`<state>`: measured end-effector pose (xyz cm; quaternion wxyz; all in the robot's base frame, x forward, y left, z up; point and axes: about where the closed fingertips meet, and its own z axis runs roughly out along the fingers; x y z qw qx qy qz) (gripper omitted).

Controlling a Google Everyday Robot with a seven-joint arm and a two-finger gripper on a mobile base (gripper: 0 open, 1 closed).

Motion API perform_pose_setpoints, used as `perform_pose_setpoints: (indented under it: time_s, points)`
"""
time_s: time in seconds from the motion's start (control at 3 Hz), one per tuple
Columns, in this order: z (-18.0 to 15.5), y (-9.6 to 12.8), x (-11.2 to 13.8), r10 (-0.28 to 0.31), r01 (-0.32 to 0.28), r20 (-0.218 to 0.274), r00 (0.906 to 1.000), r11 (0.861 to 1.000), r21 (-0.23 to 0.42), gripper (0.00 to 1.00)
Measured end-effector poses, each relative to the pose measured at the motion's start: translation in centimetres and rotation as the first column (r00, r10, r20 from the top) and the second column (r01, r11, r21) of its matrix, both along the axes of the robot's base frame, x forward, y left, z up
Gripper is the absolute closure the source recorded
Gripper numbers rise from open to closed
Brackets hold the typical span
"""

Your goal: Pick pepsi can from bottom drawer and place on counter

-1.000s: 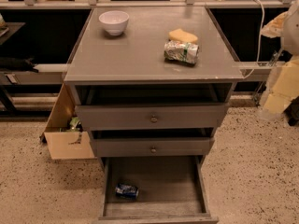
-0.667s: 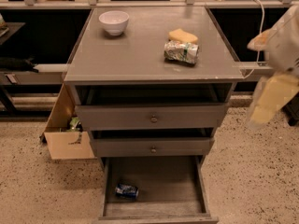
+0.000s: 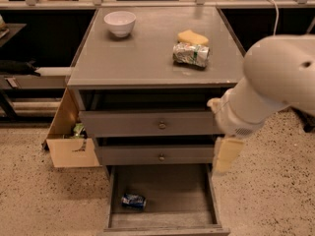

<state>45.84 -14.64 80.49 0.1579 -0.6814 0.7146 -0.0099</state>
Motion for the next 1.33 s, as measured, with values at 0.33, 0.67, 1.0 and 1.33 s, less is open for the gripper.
perform_pose_setpoints:
  time_s: [0.33,0.67,1.0,1.33]
  points:
    - [-7.0,3.8,-0.3,0.078,-0.073,-0.101,0.9919,0.996,0.048,0.00]
    - [-7.0,3.8,-0.3,0.078,-0.073,-0.101,0.9919,0.996,0.048,0.00]
    - [-8.7,4.4,-0.7,0.080,-0.074,-0.100,0.9917,0.995,0.071,0.00]
    - [-13.8,5.4,-1.4,0.086,-0.076,-0.111,0.9901,0.993,0.096,0.00]
